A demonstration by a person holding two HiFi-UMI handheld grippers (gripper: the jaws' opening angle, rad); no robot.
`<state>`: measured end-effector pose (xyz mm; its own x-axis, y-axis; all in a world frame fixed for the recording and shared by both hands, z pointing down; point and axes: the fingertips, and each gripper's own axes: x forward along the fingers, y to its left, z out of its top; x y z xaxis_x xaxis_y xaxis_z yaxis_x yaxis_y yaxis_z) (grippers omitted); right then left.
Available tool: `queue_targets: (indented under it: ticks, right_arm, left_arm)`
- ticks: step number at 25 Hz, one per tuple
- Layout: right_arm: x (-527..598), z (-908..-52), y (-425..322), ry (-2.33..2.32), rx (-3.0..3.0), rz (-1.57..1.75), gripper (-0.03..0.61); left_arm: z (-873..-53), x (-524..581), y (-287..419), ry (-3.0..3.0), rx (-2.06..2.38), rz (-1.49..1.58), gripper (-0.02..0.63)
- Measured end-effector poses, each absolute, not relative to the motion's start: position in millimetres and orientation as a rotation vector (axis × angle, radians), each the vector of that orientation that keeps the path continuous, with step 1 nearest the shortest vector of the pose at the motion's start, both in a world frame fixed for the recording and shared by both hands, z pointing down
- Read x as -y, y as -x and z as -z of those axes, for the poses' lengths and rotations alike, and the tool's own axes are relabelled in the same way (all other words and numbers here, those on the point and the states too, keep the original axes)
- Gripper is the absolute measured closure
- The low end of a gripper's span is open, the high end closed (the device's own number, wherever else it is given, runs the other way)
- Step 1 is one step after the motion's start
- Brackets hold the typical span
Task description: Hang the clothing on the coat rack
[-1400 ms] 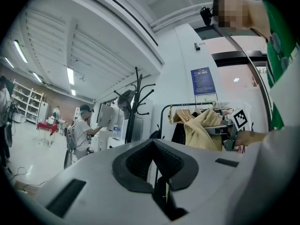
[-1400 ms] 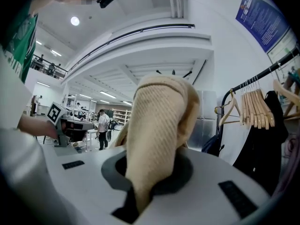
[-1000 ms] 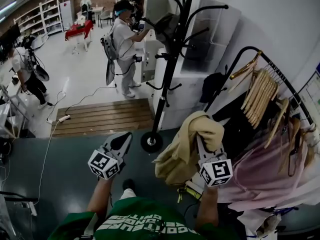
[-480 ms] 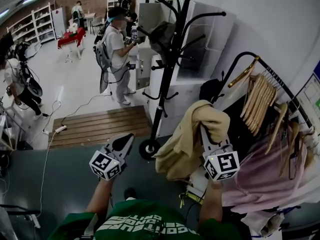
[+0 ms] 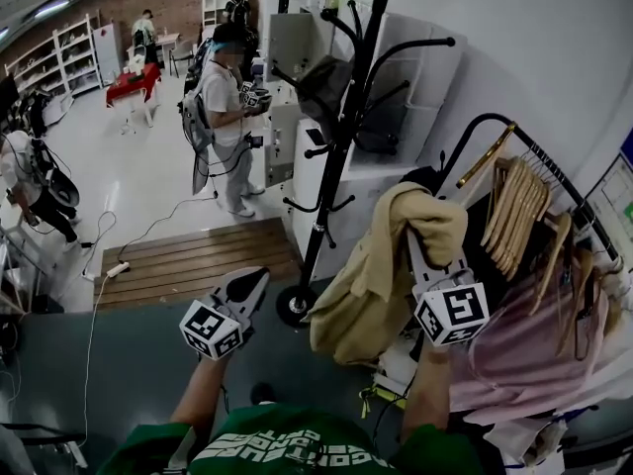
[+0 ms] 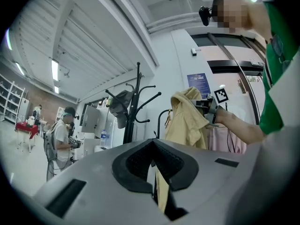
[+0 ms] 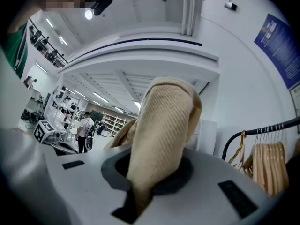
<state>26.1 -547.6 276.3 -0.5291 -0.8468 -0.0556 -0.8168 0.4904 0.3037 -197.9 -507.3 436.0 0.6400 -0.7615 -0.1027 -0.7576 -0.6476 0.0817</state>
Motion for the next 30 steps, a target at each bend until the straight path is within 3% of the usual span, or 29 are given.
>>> queue_targets:
  ticks: [15,30]
  right_arm:
    - [604,-214,-3,-1.591,2.579,0.558,0.537]
    - [671,-240,17,-1.612,2.495,0.455,0.537]
  left_arm:
    - [-431,533,218,-2.866,1.171,0.186,0.62]
    - [-439,560,246,-2.851,1.167,0.171,0.62]
